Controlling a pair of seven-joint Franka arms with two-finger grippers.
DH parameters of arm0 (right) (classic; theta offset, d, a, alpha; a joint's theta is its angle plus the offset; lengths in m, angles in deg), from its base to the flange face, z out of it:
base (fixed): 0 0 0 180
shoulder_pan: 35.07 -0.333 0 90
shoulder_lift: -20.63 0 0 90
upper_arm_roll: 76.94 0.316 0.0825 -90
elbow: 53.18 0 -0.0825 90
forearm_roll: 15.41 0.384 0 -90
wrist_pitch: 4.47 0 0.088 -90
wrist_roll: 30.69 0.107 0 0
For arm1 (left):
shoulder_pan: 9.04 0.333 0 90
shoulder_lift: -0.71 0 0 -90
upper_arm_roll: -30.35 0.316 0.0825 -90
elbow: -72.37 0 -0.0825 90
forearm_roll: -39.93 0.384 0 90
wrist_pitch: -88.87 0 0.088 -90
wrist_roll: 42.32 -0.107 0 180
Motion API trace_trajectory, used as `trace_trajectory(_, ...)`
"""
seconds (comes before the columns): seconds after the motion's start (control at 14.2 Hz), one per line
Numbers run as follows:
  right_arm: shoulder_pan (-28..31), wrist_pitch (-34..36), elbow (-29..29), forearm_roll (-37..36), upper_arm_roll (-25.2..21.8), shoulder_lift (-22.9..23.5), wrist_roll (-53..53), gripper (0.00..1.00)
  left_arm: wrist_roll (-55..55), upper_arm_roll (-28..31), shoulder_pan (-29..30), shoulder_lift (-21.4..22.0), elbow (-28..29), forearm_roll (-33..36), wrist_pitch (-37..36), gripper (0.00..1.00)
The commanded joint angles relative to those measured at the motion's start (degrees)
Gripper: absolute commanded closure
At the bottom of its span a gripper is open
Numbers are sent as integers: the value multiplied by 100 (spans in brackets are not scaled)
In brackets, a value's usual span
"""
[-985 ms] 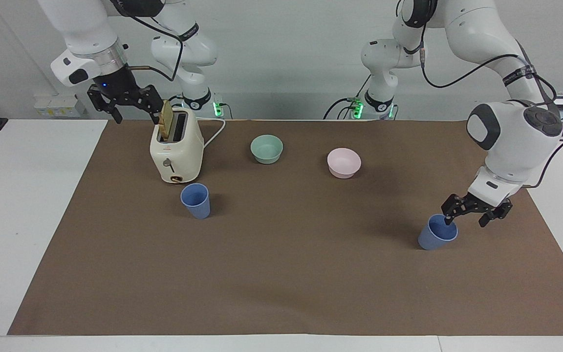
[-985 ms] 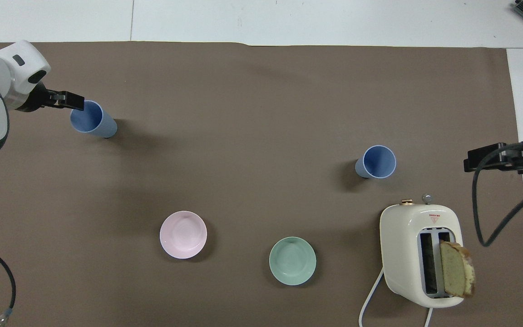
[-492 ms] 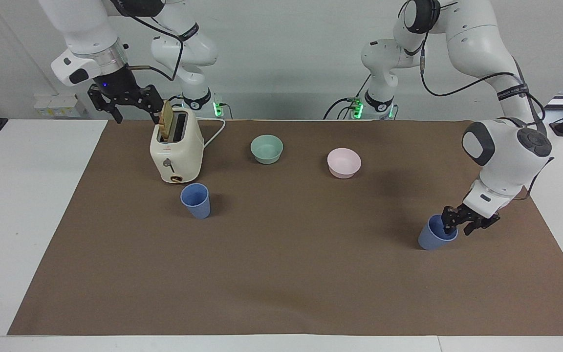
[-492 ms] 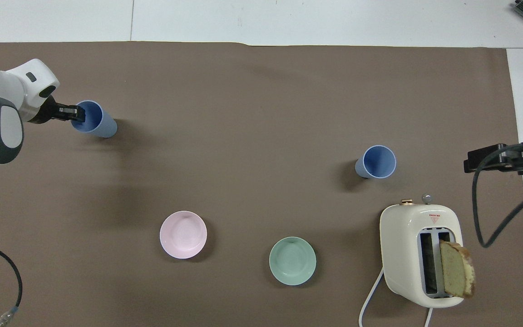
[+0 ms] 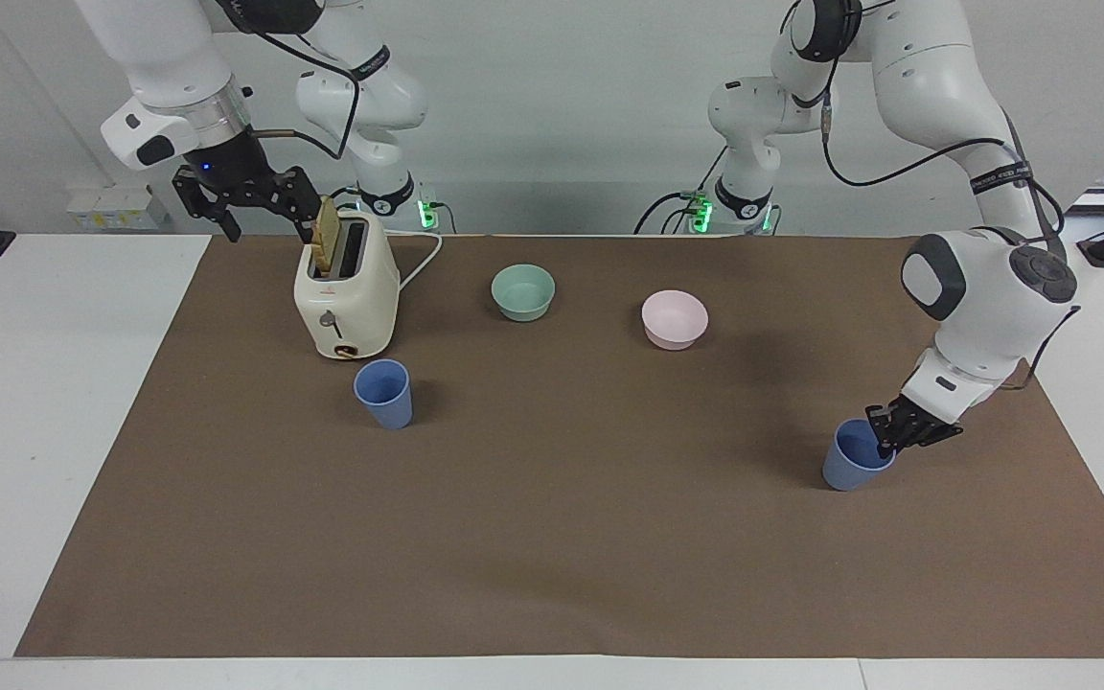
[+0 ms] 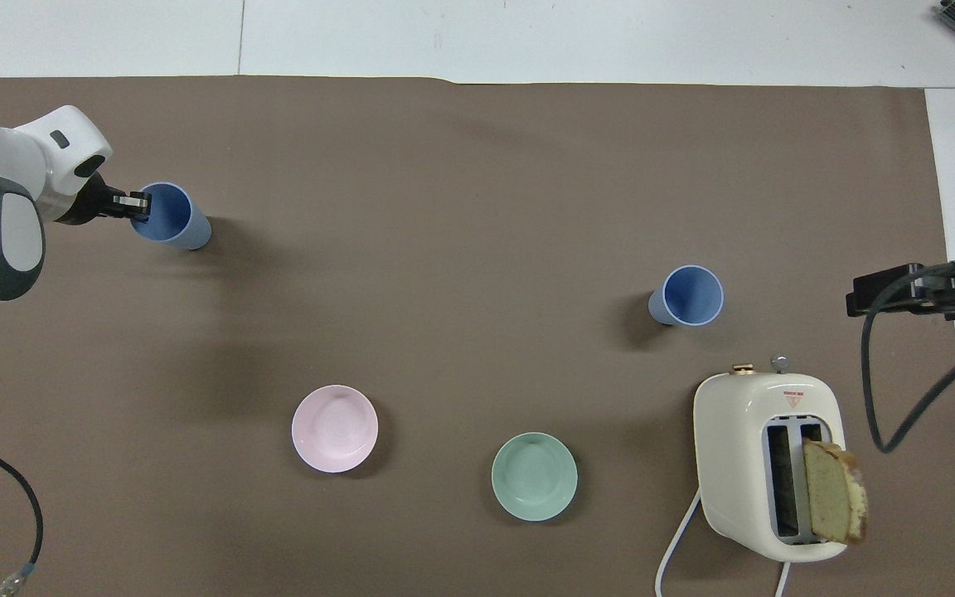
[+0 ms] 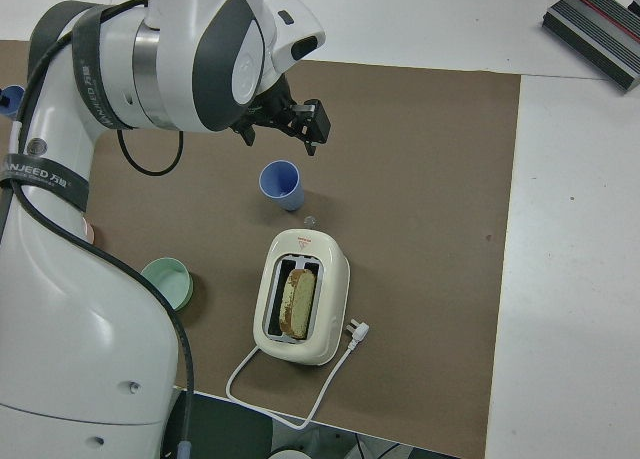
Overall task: Stack blue cups with both arms
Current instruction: 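Close the left gripper on the blue cup's rim and lift, then carry the blue cup with the left gripper to the table center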
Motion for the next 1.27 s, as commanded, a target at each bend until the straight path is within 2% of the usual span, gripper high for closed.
trace_trajectory(0.0,16,-127,191,132,2,-161,52,0,-63,29,-21,280,160,-1,-77,100)
trace_trajectory(0.49,7,-135,191,132,2,-161,52,0,-2,29,-257,553,204,-1,-340,100)
trace_trajectory(0.7,7,-127,191,132,2,-161,44,0,724,29,-836,588,265,-9,-394,100)
trace_trajectory(0.98,7,-127,191,132,2,-161,44,0,1500,20,-1828,842,712,-9,-192,100)
trace_trajectory(1.2,7,-127,191,132,2,-161,44,0,2342,20,-2637,913,1073,-9,316,100)
